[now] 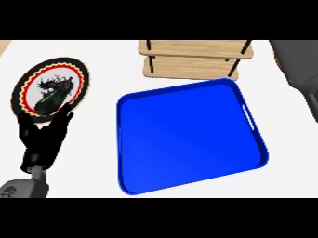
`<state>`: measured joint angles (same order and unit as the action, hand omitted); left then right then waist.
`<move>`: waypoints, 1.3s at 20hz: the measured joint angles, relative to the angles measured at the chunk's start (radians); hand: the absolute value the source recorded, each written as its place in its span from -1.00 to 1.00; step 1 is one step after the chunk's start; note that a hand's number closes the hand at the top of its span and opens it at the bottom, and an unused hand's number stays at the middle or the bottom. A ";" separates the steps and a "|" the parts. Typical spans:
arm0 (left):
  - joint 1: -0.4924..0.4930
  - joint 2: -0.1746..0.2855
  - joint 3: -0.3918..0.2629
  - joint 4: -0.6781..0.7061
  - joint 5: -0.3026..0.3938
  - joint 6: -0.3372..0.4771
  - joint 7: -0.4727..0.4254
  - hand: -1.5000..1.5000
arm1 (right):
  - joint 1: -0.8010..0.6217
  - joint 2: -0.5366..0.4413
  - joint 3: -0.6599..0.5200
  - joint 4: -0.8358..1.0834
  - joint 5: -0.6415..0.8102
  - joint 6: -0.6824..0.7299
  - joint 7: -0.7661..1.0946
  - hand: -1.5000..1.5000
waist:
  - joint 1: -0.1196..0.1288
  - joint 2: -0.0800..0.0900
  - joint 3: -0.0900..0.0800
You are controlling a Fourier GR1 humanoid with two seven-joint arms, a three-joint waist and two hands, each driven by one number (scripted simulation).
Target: Pick the tomato from the tray and place it in the tiered shelf
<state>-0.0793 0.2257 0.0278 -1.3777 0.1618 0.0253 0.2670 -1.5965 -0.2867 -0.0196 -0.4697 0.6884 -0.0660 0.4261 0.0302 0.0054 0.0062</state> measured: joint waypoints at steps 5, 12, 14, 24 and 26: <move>0.014 -0.007 -0.001 -0.013 -0.011 0.006 -0.011 0.00 | -0.007 0.003 -0.039 0.025 -0.011 -0.063 0.009 -1.00 | 0.003 -0.001 0.001; 0.018 -0.002 0.005 -0.022 -0.011 -0.001 0.003 0.00 | -0.005 -0.010 -0.168 0.017 -0.108 -0.169 -0.001 -1.00 | 0.001 0.000 0.000; 0.006 0.001 0.011 -0.008 -0.004 -0.010 0.010 0.00 | -0.007 -0.010 -0.205 0.014 -0.140 -0.200 -0.017 -1.00 | 0.000 0.002 0.000; 0.014 -0.007 0.011 -0.024 -0.017 -0.001 0.020 0.00 | -0.031 -0.056 -0.337 -0.011 -0.235 -0.358 -0.030 -1.00 | -0.003 0.000 -0.001; 0.016 -0.010 0.012 -0.025 -0.019 0.003 0.025 0.00 | -0.022 -0.078 -0.335 -0.016 -0.220 -0.394 -0.016 -1.00 | -0.010 -0.003 -0.001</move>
<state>-0.0633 0.2161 0.0401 -1.4023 0.1432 0.0280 0.2916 -1.6182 -0.3647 -0.3546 -0.4858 0.4680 -0.4603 0.4102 0.0203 0.0021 0.0052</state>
